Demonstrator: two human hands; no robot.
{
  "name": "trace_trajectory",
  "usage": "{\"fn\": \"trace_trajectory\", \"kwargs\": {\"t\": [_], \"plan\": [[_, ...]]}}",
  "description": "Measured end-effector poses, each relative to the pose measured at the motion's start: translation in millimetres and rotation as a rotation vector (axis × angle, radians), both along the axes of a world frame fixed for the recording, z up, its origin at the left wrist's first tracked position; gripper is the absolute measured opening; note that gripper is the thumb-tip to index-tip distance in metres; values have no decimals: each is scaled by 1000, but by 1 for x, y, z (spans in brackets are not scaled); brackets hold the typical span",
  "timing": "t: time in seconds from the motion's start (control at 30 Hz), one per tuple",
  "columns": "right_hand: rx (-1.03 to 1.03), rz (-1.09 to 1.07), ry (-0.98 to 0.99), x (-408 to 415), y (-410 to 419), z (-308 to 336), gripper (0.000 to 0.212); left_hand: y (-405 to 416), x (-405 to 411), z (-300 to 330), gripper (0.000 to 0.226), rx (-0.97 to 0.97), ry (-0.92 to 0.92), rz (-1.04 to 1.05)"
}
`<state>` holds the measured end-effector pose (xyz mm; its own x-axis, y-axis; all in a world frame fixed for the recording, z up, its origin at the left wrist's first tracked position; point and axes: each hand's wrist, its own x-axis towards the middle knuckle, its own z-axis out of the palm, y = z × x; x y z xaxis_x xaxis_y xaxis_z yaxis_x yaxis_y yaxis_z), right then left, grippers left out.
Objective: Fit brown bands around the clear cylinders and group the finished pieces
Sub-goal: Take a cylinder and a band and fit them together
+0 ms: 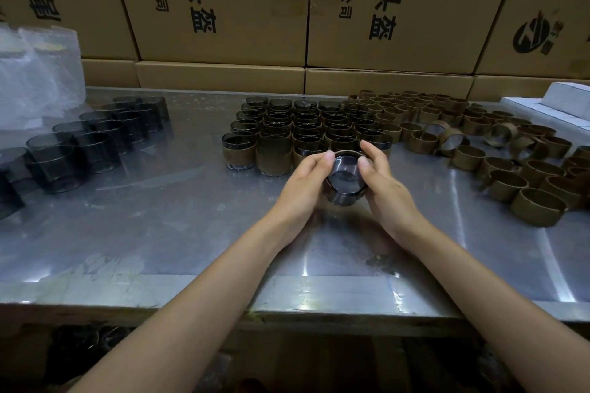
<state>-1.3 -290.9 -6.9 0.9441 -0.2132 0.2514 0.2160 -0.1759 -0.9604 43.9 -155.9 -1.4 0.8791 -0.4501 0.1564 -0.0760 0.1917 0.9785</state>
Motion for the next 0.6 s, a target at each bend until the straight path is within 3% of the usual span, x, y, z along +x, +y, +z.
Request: {"fn": "trace_trajectory", "kwargs": {"t": [0.17, 0.3, 0.4, 0.5, 0.6], "plan": [[209, 157, 84, 0, -1, 5, 70, 2, 1, 9, 39, -64, 17, 72], [155, 330, 301, -10, -4, 16, 47, 6, 2, 10, 41, -125, 63, 103], [230, 334, 245, -11, -10, 18, 43, 12, 2, 12, 44, -154, 124, -17], [357, 394, 133, -17, -18, 20, 32, 16, -2, 16, 55, -35, 197, -211], [430, 491, 99, -20, -26, 20, 40, 18, -3, 15, 55, 41, 243, -352]]}}
